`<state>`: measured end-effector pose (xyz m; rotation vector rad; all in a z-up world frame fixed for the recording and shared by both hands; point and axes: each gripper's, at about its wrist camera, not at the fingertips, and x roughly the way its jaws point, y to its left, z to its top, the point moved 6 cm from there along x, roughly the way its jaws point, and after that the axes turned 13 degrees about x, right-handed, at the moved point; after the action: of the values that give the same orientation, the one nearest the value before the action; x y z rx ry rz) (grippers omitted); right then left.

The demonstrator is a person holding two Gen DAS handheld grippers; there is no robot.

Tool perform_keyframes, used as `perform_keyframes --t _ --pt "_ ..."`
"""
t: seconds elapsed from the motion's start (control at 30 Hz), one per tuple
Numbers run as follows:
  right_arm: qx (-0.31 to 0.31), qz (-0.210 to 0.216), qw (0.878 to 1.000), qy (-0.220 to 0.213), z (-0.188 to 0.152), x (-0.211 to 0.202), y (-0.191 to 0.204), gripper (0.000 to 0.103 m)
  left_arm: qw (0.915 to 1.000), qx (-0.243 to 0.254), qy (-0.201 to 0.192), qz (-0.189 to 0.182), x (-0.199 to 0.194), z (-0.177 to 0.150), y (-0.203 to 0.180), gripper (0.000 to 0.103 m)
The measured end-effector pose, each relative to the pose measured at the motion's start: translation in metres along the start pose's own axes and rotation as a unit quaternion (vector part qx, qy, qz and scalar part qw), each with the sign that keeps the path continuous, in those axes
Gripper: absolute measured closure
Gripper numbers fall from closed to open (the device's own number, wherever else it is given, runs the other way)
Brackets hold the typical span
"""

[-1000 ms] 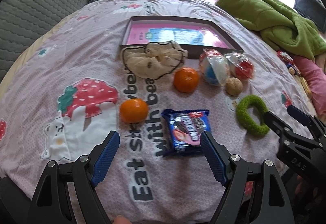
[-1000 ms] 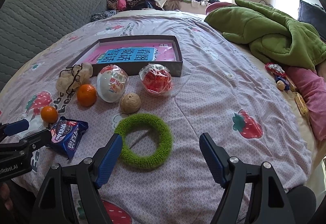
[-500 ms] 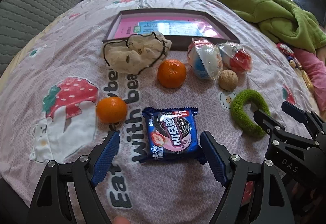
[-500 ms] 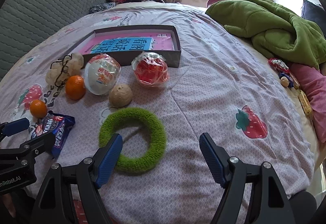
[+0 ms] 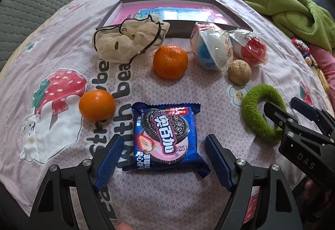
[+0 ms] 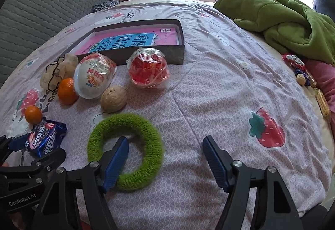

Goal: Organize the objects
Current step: 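Close left gripper on the cookie pack while right gripper closes on the green ring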

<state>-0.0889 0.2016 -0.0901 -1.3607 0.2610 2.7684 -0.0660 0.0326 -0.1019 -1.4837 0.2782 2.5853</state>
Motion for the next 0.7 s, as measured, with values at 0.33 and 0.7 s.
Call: perform_keyframes --t 0.33,0.7 --pt "-0.033 -0.003 0.999 -0.002 -0.006 0.002 0.013 0.056 0.9999 0.009 -0.007 -0.008 -0.006 0.003 -0.005 0.044" --pt "-0.048 0.025 0.998 -0.011 -0.011 -0.004 0.023 0.087 0.9996 0.014 -0.014 -0.020 -0.010 0.002 -0.007 0.046"
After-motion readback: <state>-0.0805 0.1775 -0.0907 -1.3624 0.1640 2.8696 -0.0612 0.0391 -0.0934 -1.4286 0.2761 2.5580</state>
